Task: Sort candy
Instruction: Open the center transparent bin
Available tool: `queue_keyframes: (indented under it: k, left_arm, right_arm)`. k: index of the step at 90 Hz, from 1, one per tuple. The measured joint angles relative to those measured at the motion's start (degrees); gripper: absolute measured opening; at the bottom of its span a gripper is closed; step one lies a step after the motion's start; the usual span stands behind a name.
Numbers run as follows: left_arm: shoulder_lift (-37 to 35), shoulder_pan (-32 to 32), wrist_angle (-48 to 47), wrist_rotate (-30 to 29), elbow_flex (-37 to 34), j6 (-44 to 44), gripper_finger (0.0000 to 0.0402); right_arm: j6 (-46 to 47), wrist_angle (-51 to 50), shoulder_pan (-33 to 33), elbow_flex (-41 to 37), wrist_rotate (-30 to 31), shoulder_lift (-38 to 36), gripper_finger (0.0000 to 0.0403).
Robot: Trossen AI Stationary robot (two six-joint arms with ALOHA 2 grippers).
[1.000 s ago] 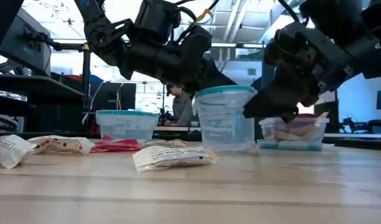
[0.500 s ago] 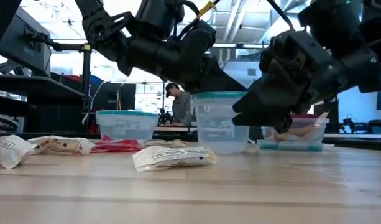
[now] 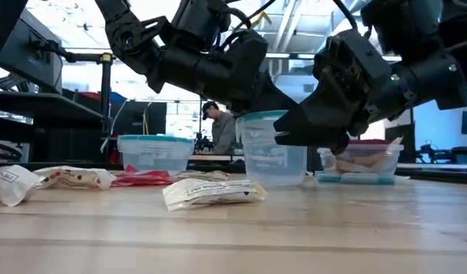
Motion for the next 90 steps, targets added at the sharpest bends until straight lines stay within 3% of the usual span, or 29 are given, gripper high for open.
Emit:
queue_keyframes:
  k: [12, 31, 43, 67, 77, 90]
  left_arm:
    - [0.82, -0.12, -0.56, 1.58, 0.11, 0.10, 0.0013]
    - [0.59, -0.16, -0.57, 1.16, 0.09, 0.39, 0.0013]
    - [-0.55, -0.18, -2.75, 0.96, 1.13, 1.08, 0.0013]
    - [-3.86, -0.23, -6.62, 0.69, 4.39, 5.20, 0.0013]
    - [-7.17, -0.23, -13.23, 0.22, 7.40, 8.39, 0.0013]
    - [-13.62, -0.23, -33.07, -4.02, 11.18, 12.04, 0.0013]
  right_arm:
    - [-10.03, 8.28, 2.80, 0.12, 0.34, -0.02, 0.0150]
    - [-8.70, 3.84, 3.65, 0.16, 0.45, -0.34, 0.0136]
    - [-14.83, 3.47, 4.83, 0.17, 0.43, -4.03, 0.0134]
    - [-16.29, -14.37, 5.90, 0.18, 0.56, -17.00, 0.0134]
    - [-12.36, -20.66, 4.60, 0.12, 1.43, -21.04, 0.0134]
    - [-4.39, -25.77, 1.52, 0.14, 1.82, -23.63, 0.0134]
